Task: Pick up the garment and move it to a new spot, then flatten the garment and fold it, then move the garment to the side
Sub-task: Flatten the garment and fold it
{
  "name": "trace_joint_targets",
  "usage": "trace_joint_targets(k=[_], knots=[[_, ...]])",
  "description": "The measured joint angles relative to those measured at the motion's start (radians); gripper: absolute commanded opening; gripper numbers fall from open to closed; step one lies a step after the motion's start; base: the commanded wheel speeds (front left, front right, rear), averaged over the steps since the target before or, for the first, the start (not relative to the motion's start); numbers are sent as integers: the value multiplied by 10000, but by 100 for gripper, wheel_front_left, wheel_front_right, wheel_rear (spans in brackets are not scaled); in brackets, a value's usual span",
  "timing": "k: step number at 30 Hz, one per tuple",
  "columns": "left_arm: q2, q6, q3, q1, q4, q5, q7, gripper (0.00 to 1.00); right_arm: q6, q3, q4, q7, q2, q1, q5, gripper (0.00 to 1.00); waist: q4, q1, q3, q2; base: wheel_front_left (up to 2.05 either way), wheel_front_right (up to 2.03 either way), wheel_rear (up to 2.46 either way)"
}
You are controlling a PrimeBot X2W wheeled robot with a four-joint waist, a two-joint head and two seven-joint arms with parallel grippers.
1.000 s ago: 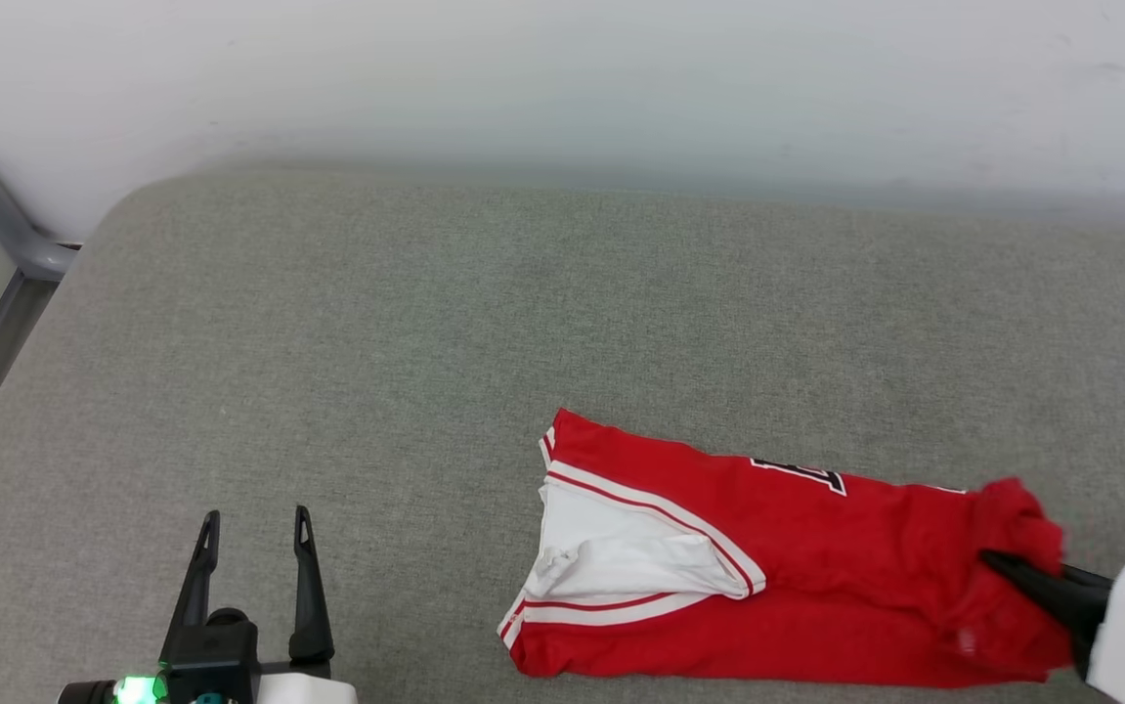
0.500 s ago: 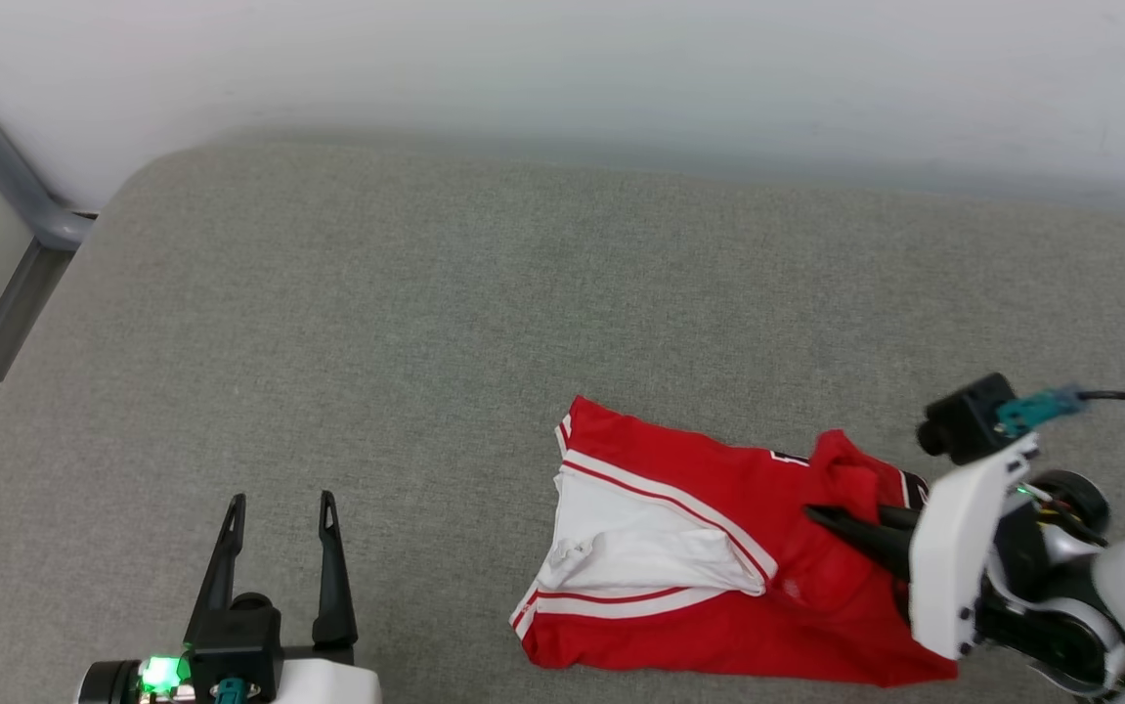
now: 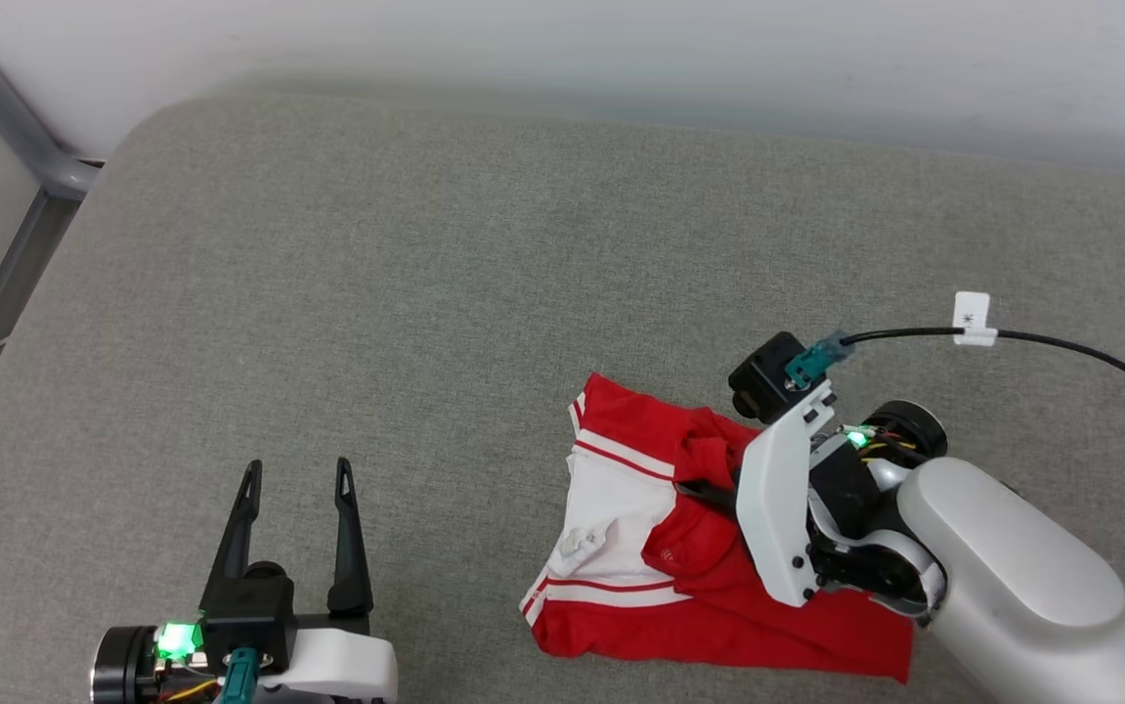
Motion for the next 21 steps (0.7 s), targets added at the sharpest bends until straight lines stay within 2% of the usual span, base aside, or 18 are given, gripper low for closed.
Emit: trace_joint_targets(k=[7,12,13,14,15,21], knots=[[-94,-52,-27,-159,69,-2,0,100,0,861,1601,-389,723,-618,-6,0,107,0,180,0,0,0,0],[-163,-82,-54,-245,132,-2,0,100,4,1338,2596,-863,907,-872,-56,0,165,0,299,0,0,0,0],[-169,-82,-48,-260,144,-2,0,100,4,1413,2700,-972,930,-912,-48,5,164,0,300,0,0,0,0],[-171,-82,-36,-264,157,-2,0,100,4,1507,2765,-1127,928,-929,-33,32,158,0,288,0,0,0,0],[-171,-84,-27,-264,174,-2,0,100,6,1632,2773,-1325,895,-959,-79,100,147,0,267,0,0,0,0],[-92,-90,121,-134,268,-4,0,100,2,1770,2192,-2915,412,-1011,-203,100,-24,0,-54,0,0,0,0]])
